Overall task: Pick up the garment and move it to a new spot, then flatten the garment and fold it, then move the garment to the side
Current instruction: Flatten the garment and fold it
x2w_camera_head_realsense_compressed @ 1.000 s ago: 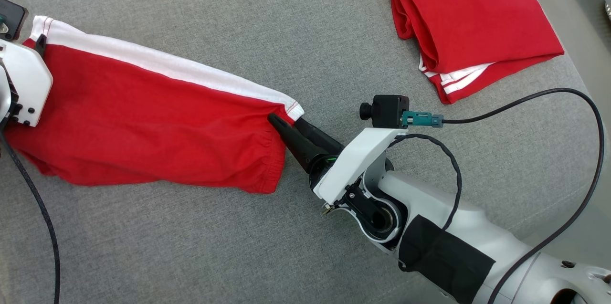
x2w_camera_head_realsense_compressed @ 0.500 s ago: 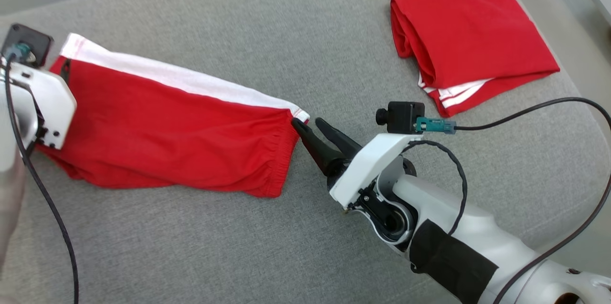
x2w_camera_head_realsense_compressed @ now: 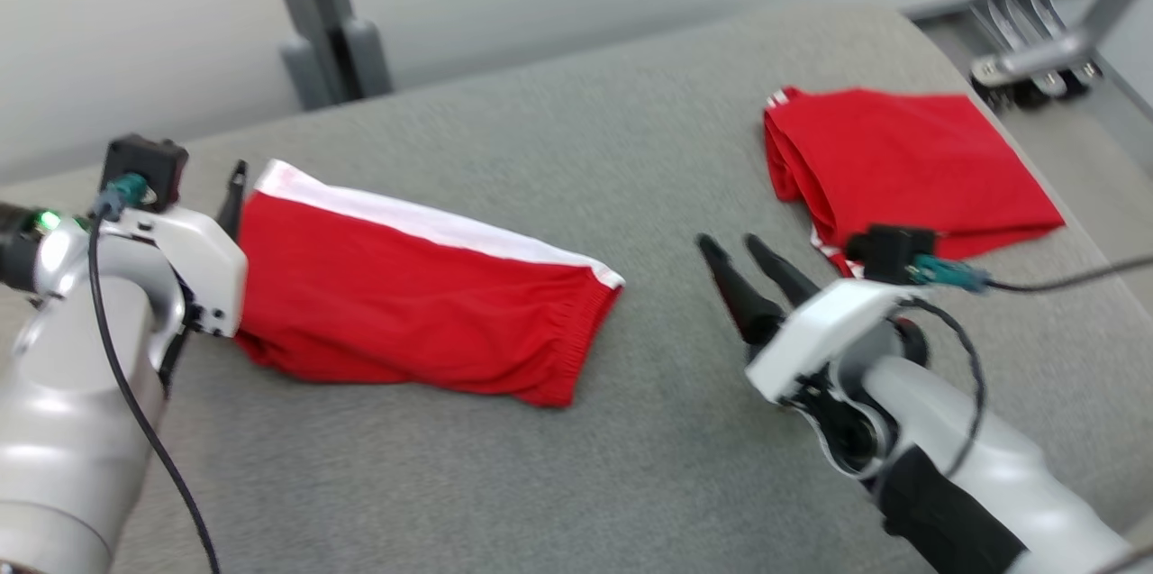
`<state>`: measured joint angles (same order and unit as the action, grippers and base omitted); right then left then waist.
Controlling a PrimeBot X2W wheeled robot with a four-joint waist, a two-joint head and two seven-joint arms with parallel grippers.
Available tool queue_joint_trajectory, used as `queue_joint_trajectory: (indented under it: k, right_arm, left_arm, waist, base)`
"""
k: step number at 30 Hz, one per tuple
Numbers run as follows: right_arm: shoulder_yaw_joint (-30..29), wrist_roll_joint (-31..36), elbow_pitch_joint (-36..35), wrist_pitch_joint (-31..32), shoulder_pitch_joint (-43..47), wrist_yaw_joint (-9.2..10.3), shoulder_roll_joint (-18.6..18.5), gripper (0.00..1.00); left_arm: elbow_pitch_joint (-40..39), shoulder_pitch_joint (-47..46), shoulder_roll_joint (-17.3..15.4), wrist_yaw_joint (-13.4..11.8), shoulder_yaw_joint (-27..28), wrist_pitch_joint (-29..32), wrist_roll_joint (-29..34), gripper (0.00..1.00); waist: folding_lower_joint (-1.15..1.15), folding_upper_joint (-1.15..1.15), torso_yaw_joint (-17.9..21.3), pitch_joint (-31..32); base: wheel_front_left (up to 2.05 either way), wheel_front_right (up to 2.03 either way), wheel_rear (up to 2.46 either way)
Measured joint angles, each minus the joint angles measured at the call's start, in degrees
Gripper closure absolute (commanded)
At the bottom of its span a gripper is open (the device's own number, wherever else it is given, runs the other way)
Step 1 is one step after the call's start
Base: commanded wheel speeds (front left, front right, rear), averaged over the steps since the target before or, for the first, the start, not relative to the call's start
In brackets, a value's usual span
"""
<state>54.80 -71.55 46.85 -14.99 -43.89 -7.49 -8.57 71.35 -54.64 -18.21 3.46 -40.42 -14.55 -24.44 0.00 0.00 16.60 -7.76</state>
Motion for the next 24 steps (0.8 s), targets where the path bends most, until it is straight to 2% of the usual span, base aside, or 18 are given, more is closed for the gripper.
queue_joint_trajectory:
  k: [2, 6, 12, 14, 18, 24]
  right_arm:
    - [-4.22, 3.97, -1.35, 0.01, 2.92, 0.00, -1.43, 0.00]
    - [-13.99, 13.14, -5.88, 0.00, 8.67, 0.00, -4.11, 0.00]
    - [-25.97, 28.26, -13.78, 0.00, 18.33, 0.00, -3.98, 0.00]
    - [-28.56, 32.01, -15.99, 0.00, 21.16, 0.00, -3.21, 0.00]
    - [-32.53, 36.50, -19.35, 0.00, 25.64, 0.00, -1.08, 0.00]
    - [-35.83, 39.64, -22.26, 0.00, 30.39, 0.00, 1.04, 0.00]
  left_arm:
    - [-2.47, 2.20, 0.45, -0.82, 1.46, -0.35, -1.07, 0.00]
    - [-15.73, 7.71, -0.94, -3.70, 6.52, -0.47, -1.81, 0.00]
    - [-32.42, 22.85, -1.56, -7.24, 15.88, -0.52, -0.65, 0.00]
    - [-37.42, 27.88, -0.42, -8.16, 19.28, -0.53, -0.05, 0.00]
    - [-46.71, 37.18, 2.92, -8.02, 25.31, -0.53, 2.63, 0.00]
    - [-56.32, 48.10, 9.39, -6.38, 33.53, -0.53, 8.31, 0.00]
  waist:
    - [0.00, 0.00, -1.20, 2.01]
    - [0.00, 0.00, -4.54, 5.11]
    - [0.00, 0.00, -9.51, 8.57]
    - [0.00, 0.00, -10.83, 9.52]
    - [0.00, 0.00, -13.21, 10.96]
    - [0.00, 0.00, -15.53, 12.17]
  base:
    - [0.00, 0.00, 0.00]
    - [0.00, 0.00, 0.00]
    - [0.00, 0.00, 0.00]
    - [0.00, 0.00, 0.00]
    - [0.00, 0.00, 0.00]
    - [0.00, 0.00, 0.00]
